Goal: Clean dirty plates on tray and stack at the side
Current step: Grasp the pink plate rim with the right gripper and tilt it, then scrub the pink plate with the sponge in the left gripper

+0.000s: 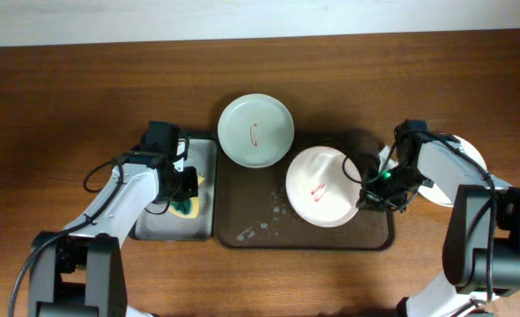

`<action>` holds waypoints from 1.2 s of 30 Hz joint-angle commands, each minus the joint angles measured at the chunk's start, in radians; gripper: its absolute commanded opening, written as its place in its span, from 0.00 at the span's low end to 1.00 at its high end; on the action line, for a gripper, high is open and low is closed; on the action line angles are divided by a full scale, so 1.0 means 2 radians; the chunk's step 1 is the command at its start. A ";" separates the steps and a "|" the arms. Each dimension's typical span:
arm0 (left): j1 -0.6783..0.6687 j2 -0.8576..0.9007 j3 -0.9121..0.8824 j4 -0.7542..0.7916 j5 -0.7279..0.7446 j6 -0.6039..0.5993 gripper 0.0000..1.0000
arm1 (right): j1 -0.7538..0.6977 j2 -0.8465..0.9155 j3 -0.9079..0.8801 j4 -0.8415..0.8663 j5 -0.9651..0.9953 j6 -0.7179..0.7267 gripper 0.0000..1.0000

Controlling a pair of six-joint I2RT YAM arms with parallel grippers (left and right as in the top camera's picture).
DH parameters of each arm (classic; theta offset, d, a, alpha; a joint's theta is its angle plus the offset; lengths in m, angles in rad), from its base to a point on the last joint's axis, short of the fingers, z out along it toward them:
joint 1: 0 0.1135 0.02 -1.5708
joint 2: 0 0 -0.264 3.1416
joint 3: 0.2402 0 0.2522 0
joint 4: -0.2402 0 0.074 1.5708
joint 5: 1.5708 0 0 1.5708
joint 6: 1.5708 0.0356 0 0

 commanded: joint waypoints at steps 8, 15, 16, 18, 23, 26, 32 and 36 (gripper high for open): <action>0.003 0.001 0.003 -0.001 0.006 0.006 0.00 | 0.003 0.007 -0.006 0.090 0.009 0.000 0.05; 0.003 -0.001 0.005 -0.003 0.007 0.006 0.00 | 0.069 0.007 -0.006 0.050 0.009 0.000 0.04; 0.003 -0.005 0.010 -0.009 0.011 0.006 0.00 | 0.078 0.007 -0.006 0.047 0.011 0.000 0.04; 0.003 -0.026 0.024 -0.016 0.017 0.007 0.00 | 0.093 0.007 -0.006 0.042 0.031 0.001 0.04; -0.034 -0.084 0.034 0.014 0.103 0.019 0.00 | 0.099 0.007 -0.006 0.040 0.041 0.000 0.04; -0.091 -0.073 0.034 0.026 0.108 -0.055 0.00 | 0.099 0.007 -0.006 0.040 0.041 0.000 0.04; -0.221 -0.018 0.034 0.142 0.107 -0.141 0.00 | 0.099 0.007 -0.006 0.040 0.041 0.000 0.04; -0.270 0.035 0.034 0.219 0.107 -0.141 0.00 | 0.099 0.007 -0.006 0.040 0.041 0.000 0.04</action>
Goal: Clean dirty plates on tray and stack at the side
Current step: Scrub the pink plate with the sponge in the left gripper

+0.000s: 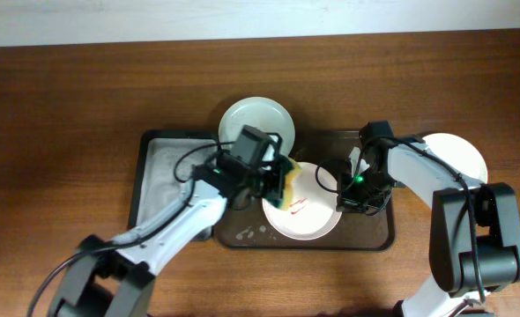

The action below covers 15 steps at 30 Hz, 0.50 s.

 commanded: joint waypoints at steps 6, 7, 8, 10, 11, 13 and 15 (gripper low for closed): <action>-0.065 0.105 0.008 0.078 0.005 -0.100 0.00 | 0.004 0.006 0.000 -0.002 0.021 0.002 0.04; -0.065 0.110 0.008 0.067 -0.004 -0.100 0.00 | 0.004 0.006 0.000 -0.002 0.021 0.002 0.04; -0.065 0.110 0.008 0.030 -0.052 -0.102 0.00 | 0.004 0.006 0.000 -0.002 0.021 0.002 0.04; -0.063 0.110 0.009 -0.032 -0.121 -0.102 0.00 | 0.004 0.006 0.000 -0.002 0.021 0.002 0.04; -0.057 0.105 0.009 -0.052 -0.144 -0.101 0.00 | 0.004 0.006 0.000 -0.002 0.021 0.002 0.04; -0.047 0.089 0.019 -0.053 -0.137 -0.095 0.00 | 0.004 0.006 0.000 -0.002 0.021 0.002 0.04; -0.046 0.073 0.046 -0.031 -0.057 -0.059 0.00 | 0.004 0.006 0.000 -0.002 0.021 0.002 0.04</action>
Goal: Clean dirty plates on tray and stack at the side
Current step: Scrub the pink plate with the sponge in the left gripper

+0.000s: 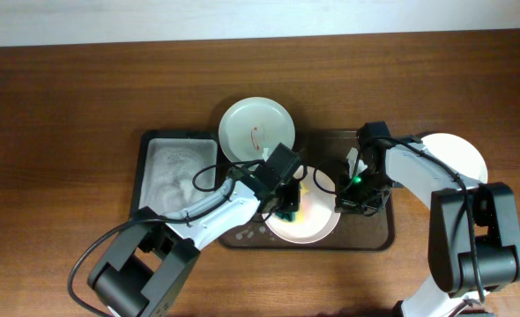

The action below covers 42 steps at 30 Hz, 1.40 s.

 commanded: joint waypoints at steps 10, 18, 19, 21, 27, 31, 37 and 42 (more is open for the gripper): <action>0.001 0.002 0.027 0.085 0.084 -0.006 0.00 | 0.000 0.006 0.000 -0.001 0.021 0.002 0.04; -0.004 0.037 0.027 0.001 0.011 -0.009 0.00 | 0.000 0.006 0.000 -0.002 0.021 0.002 0.04; 0.001 0.031 0.027 -0.035 -0.008 -0.004 0.00 | 0.000 0.006 0.000 -0.002 0.021 0.002 0.04; 0.017 0.006 0.027 -0.057 -0.007 0.038 0.00 | 0.000 0.006 0.000 -0.002 0.021 0.002 0.04; 0.020 -0.051 0.032 -0.018 0.060 0.046 0.00 | 0.000 0.006 0.000 -0.002 0.021 0.002 0.04; -0.010 -0.013 0.032 0.016 0.060 -0.014 0.00 | 0.000 0.006 0.000 -0.002 0.021 0.002 0.04; -0.027 0.037 0.032 0.029 0.047 -0.048 0.00 | 0.000 0.006 0.000 -0.002 0.021 0.002 0.04; 0.008 -0.005 0.032 -0.040 -0.055 0.004 0.00 | 0.000 0.006 0.000 0.000 0.021 0.002 0.07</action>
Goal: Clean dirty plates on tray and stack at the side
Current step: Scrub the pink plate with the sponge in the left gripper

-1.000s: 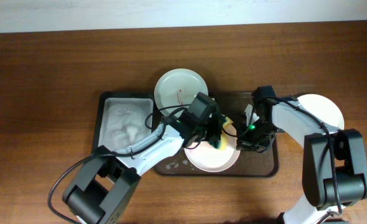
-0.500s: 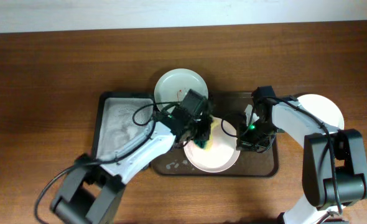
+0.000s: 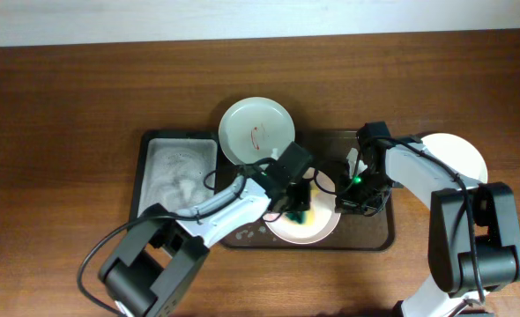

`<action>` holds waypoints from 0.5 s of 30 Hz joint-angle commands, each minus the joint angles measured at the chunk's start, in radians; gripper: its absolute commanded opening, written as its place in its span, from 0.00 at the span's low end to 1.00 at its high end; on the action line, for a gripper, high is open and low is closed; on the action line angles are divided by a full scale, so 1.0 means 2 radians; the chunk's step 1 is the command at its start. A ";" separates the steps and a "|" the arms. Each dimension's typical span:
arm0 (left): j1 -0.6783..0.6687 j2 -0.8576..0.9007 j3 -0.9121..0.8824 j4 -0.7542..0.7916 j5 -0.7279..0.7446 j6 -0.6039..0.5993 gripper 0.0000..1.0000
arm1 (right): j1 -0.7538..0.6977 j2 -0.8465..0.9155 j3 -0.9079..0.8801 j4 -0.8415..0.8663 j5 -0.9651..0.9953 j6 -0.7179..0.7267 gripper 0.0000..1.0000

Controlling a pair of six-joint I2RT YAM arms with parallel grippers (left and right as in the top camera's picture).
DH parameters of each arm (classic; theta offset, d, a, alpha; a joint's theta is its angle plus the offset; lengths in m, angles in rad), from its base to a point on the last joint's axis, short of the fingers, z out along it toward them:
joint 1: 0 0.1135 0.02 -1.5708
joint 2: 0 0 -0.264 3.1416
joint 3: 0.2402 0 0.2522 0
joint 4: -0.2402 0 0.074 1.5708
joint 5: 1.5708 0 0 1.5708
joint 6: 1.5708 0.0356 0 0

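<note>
A white plate (image 3: 317, 227) lies on the dark tray (image 3: 379, 238), mostly under my left arm. My left gripper (image 3: 297, 210) is shut on a yellow and green sponge (image 3: 302, 214) pressed onto that plate. My right gripper (image 3: 344, 195) is at the plate's right rim; whether it is open or shut does not show. A second plate (image 3: 256, 130) with a red smear overlaps the tray's far left corner. A clean white plate (image 3: 458, 156) rests on the table at the right, partly behind my right arm.
A shallow basin (image 3: 179, 176) with foamy water stands left of the tray. Crumbs (image 3: 253, 232) dot the tray's front left. The wooden table (image 3: 66, 132) stretches wide to the left and behind.
My left gripper with the sponge has shifted slightly right and forward on the plate. The right arm stays where it was.
My left gripper was first at the basin over the sponge, with a red smear on the tray plate. Then it held the sponge at the plate's left rim, the plate having shifted left. Then it pressed the sponge on the plate, and now the smear is hidden.
</note>
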 commanded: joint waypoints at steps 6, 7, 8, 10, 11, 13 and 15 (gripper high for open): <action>0.045 -0.108 -0.005 -0.040 -0.046 0.095 0.00 | 0.000 0.006 0.000 0.022 0.021 0.002 0.04; 0.049 -0.117 -0.005 -0.044 -0.046 0.095 0.00 | 0.000 0.006 0.000 0.022 0.021 0.002 0.04; 0.065 -0.138 -0.005 -0.061 -0.046 0.095 0.00 | 0.000 0.006 0.000 0.022 0.021 0.002 0.04; 0.106 -0.172 -0.005 -0.117 -0.046 0.108 0.00 | -0.004 0.004 0.007 0.015 0.021 0.002 0.04; 0.126 -0.184 -0.005 -0.141 -0.046 0.118 0.00 | -0.008 0.001 0.018 0.003 0.022 0.002 0.04; 0.173 -0.203 -0.005 -0.181 -0.038 0.163 0.00 | -0.012 -0.017 0.039 -0.015 0.039 0.002 0.04; 0.210 -0.205 -0.005 -0.194 -0.003 0.221 0.00 | -0.011 -0.040 0.057 -0.031 0.066 0.002 0.04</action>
